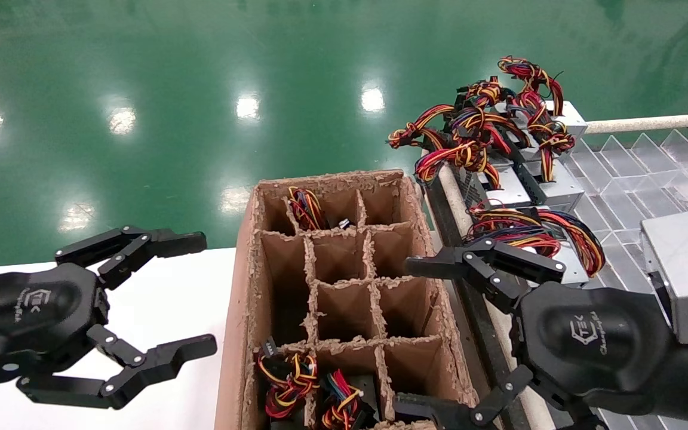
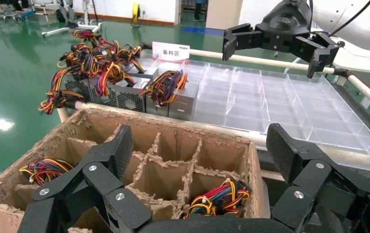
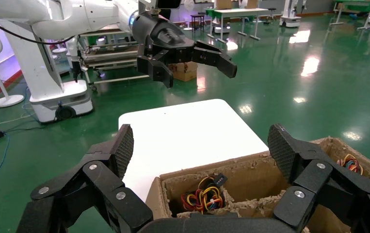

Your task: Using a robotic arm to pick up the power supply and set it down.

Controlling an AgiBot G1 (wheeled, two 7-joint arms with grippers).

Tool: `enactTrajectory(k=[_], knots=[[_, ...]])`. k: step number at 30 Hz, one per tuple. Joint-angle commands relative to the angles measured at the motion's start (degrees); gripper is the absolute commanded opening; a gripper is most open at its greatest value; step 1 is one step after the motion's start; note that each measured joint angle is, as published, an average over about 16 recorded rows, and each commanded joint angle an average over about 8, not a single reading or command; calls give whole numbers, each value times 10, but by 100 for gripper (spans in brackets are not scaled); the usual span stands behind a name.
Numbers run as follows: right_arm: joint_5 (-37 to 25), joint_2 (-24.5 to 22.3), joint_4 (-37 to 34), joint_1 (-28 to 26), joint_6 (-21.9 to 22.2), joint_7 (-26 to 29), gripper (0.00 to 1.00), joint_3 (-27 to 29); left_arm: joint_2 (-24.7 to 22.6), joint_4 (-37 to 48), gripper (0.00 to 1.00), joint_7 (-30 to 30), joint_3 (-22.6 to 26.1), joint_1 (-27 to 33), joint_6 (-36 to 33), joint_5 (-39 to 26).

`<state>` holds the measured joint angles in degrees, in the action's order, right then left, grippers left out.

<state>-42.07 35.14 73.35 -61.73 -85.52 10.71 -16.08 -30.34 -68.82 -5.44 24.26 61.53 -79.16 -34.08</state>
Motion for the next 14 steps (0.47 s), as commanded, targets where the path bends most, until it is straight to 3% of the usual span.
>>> enactTrajectory(k=[1, 14], knots=[[0, 0, 0, 0, 0, 0, 100, 0, 0, 0, 100, 0, 0, 0, 0, 0], [0, 0, 0, 0, 0, 0, 100, 0, 0, 0, 100, 0, 0, 0, 0, 0]])
